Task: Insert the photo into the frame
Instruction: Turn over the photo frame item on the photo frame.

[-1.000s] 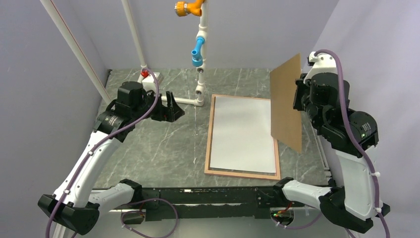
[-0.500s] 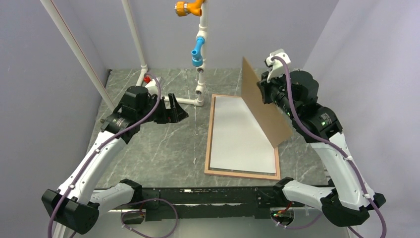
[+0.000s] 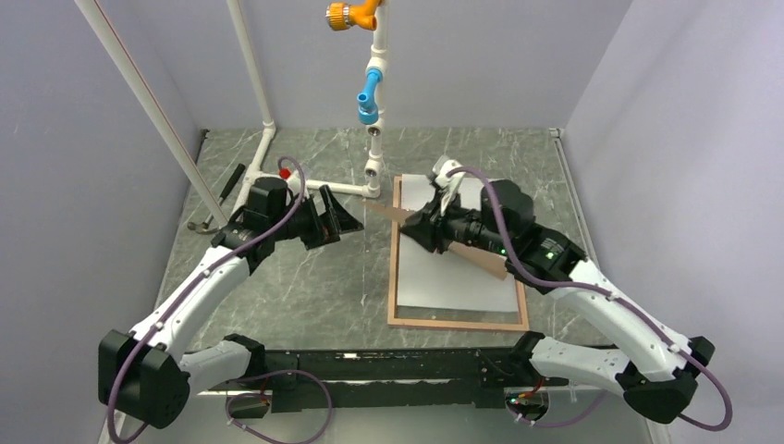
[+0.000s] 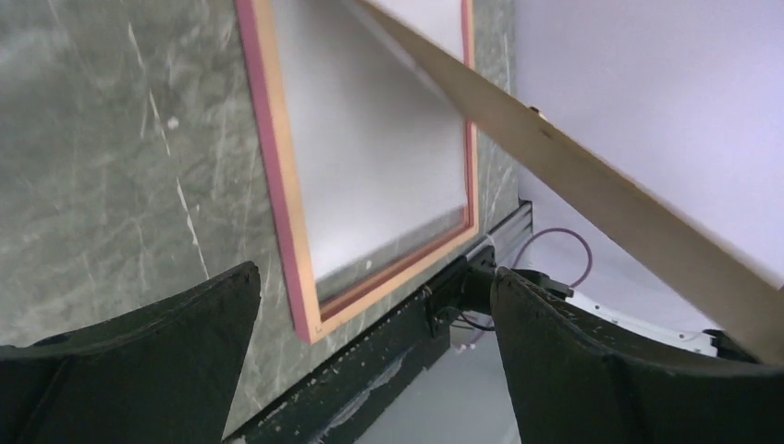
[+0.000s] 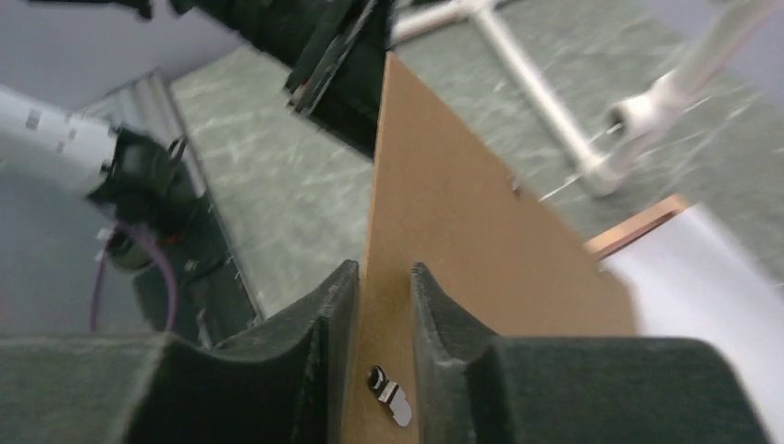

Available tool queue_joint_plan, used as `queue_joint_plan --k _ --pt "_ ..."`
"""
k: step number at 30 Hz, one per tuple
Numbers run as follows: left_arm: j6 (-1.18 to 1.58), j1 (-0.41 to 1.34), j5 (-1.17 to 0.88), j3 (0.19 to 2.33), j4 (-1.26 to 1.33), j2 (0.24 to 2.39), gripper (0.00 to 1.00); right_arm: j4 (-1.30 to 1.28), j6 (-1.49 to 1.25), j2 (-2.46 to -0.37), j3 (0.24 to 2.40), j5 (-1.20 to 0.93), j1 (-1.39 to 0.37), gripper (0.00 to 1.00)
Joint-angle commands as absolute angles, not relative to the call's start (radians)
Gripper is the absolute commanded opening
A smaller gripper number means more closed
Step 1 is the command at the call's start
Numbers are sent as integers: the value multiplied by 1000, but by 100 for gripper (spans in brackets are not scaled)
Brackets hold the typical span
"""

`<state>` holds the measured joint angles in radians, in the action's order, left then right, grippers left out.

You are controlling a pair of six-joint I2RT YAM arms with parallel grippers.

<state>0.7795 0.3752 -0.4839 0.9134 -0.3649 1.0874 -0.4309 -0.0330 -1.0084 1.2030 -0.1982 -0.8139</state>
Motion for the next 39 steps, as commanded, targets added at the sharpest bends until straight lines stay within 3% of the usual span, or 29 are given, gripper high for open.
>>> queue_joint_plan --k 1,4,10,14,18,21,26,30,39 --pt "954 345 -662 790 -147 1122 98 -416 -158 -1030 1052 -344 -807 34" --pt "950 341 -728 755 -110 1157 98 -381 -219 -1017 986 -399 -811 44" --pt "993 342 -844 681 48 1213 95 -369 -248 -975 923 -436 -815 51" --pt "920 330 -793 694 -45 1216 92 -343 -257 -953 905 -492 -818 55" --pt "697 325 -518 788 -355 1163 92 -357 -260 -951 891 -510 -821 65" --pt "627 324 -432 817 -410 1146 94 -346 -272 -940 888 -478 -821 71" --pt "564 325 -549 802 -272 1224 94 -329 -346 -902 878 -289 -808 87" --pt "543 334 -656 841 -207 1363 92 -373 -419 -886 864 -249 -685 89" --pt "540 386 -762 919 -127 1636 89 -413 -510 -838 760 -439 -337 89"
